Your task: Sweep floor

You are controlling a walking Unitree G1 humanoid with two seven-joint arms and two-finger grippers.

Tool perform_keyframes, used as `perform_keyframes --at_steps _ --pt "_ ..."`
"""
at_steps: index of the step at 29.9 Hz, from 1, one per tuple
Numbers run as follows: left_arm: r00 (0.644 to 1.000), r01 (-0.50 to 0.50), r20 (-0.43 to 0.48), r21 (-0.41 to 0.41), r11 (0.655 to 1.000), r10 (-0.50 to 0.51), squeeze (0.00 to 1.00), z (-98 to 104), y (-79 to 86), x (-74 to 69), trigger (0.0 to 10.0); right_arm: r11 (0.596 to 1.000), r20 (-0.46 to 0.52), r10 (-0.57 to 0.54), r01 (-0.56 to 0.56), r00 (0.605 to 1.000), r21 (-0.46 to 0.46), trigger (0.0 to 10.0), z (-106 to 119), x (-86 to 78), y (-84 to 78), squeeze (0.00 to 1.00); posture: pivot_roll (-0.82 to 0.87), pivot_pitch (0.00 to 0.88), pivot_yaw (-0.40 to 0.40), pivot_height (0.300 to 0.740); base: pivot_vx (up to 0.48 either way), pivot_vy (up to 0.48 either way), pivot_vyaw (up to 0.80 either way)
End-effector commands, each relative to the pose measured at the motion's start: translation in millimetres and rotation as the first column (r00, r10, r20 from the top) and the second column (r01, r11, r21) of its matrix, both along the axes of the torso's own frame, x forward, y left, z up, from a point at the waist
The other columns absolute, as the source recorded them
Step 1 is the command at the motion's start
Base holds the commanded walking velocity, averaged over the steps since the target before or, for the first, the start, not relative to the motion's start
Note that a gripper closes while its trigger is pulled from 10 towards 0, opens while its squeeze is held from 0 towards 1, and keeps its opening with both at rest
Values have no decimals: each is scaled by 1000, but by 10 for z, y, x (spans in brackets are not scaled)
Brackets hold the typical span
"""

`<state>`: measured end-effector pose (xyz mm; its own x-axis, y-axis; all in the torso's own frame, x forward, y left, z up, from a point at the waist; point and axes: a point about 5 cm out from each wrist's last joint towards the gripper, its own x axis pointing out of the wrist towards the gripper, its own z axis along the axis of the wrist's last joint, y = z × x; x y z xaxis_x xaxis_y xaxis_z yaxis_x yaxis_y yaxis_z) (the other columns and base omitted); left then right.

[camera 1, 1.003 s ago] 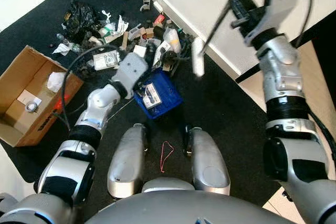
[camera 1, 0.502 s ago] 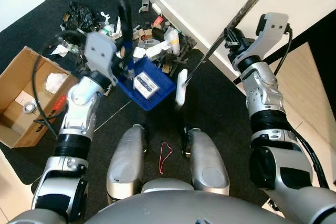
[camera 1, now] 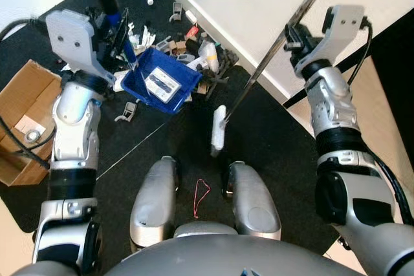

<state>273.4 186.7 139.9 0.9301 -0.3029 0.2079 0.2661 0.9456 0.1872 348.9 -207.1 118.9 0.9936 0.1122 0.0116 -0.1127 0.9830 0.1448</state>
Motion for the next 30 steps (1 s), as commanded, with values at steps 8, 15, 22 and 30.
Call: perform_keyframes --at_steps 8,15,22,30 --pt "994 -105 18 -54 993 106 0 -105 -201 54 10000 1000 31 -18 18 999 19 10000 28 42 2 0 146 37 -20 740 0 0 0" --pt "993 -105 40 -59 993 107 0 -59 -296 110 10000 993 16 -21 19 1000 112 10000 -98 1 63 0 152 36 -19 740 0 0 0" --pt "994 -99 -46 -61 993 96 0 -162 -378 114 10000 986 -16 -39 41 999 159 10000 -198 -29 103 0 149 42 -13 740 0 0 0" --pt "994 -100 -55 -31 995 98 0 -151 -423 116 10000 978 -37 -52 58 998 199 10000 -260 -41 117 0 157 42 -10 740 0 0 0"
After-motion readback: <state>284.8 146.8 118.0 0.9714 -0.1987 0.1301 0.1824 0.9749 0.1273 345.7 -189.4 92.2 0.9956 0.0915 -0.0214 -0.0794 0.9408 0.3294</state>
